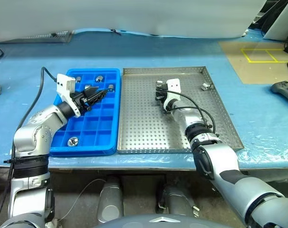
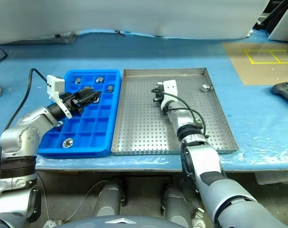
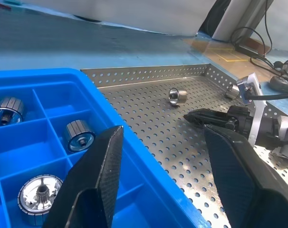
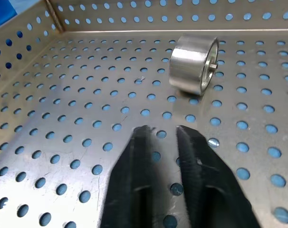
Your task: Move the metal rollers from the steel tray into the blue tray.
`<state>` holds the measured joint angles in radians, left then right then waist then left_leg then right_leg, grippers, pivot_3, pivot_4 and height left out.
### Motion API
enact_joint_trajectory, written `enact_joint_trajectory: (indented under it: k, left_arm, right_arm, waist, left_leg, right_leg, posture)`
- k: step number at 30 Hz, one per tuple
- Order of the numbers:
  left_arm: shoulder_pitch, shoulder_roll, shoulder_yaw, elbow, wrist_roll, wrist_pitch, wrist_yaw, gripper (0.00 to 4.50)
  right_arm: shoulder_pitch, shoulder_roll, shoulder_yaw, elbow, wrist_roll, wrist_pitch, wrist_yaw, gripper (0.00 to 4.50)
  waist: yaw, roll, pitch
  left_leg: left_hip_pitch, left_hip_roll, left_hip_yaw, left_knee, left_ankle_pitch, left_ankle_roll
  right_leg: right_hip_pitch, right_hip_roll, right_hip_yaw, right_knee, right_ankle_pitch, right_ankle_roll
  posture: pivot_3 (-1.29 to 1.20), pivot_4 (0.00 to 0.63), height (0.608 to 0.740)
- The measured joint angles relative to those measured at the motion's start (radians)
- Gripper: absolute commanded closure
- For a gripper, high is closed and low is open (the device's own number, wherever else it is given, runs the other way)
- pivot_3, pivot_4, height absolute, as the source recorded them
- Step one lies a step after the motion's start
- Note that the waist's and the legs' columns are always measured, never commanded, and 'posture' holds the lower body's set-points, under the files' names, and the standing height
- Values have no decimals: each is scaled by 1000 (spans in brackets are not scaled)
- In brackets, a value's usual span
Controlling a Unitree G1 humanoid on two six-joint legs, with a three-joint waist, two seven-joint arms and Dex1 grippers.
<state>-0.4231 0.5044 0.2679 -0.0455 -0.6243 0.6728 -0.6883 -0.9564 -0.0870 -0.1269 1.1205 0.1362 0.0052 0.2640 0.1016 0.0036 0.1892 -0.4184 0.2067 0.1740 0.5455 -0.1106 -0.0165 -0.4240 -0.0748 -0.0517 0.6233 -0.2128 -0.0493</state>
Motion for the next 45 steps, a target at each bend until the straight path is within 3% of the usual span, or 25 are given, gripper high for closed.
enact_joint_trajectory:
  k: [10, 17, 25, 31, 35, 40, 45]
  left_arm:
    - [-93, -34, -3, 71, 4, -54, 24, 1689]
    - [-227, -52, -2, 266, 102, -207, 89, 1689]
    - [-316, -142, -19, 353, 150, -295, 154, 1689]
    - [-430, -145, -29, 555, 184, -351, 129, 1689]
    - [-476, -143, -42, 643, 210, -377, 93, 1689]
    - [-497, -146, -44, 706, 231, -409, 69, 1689]
    - [-526, -155, -40, 737, 241, -467, 52, 1689]
  right_arm:
    - [57, -8, -109, -178, 128, 77, 89, 4463]
    - [131, -146, -143, -392, 160, 164, 89, 4463]
    - [459, -320, -249, -792, 212, 392, 28, 4463]
    - [862, -372, -506, -1283, 309, 617, -89, 4463]
    - [1004, -355, -626, -1431, 359, 704, -142, 4463]
    - [997, -338, -651, -1442, 378, 724, -182, 4463]
    - [810, -306, -561, -1344, 376, 685, -200, 4463]
  waist:
    - [1, 0, 0]
    - [5, 0, 0]
    - [-3, 0, 0]
    - [-34, 0, 0]
    - [-80, 0, 0]
    - [-118, 0, 0]
    - [-115, 0, -1]
  left_leg:
    - [0, 0, 0, 1, 0, 1]
    - [-1, -1, 0, 1, 0, 0]
    - [-1, -2, 1, 1, -1, 2]
    - [2, -4, 3, 1, -4, 7]
    - [5, -4, 4, 1, -5, 10]
    - [6, -5, 3, 2, -6, 11]
    - [7, -5, 3, 3, -6, 11]
  right_leg:
    - [0, 0, 0, 0, 0, 0]
    - [0, 0, 0, -2, 0, 0]
    - [2, 0, 1, -5, 0, 1]
    - [5, 1, 2, -10, -2, 6]
    - [10, 1, 3, -17, -2, 15]
    - [10, 1, 5, -17, -2, 16]
    - [11, 1, 4, -16, 0, 14]
  posture:
    - [62, 150, 740]
    - [34, 150, 740]
    - [-226, 150, 740]
    - [-402, 150, 740]
    - [-415, 150, 740]
    - [-349, 150, 740]
    - [-279, 150, 740]
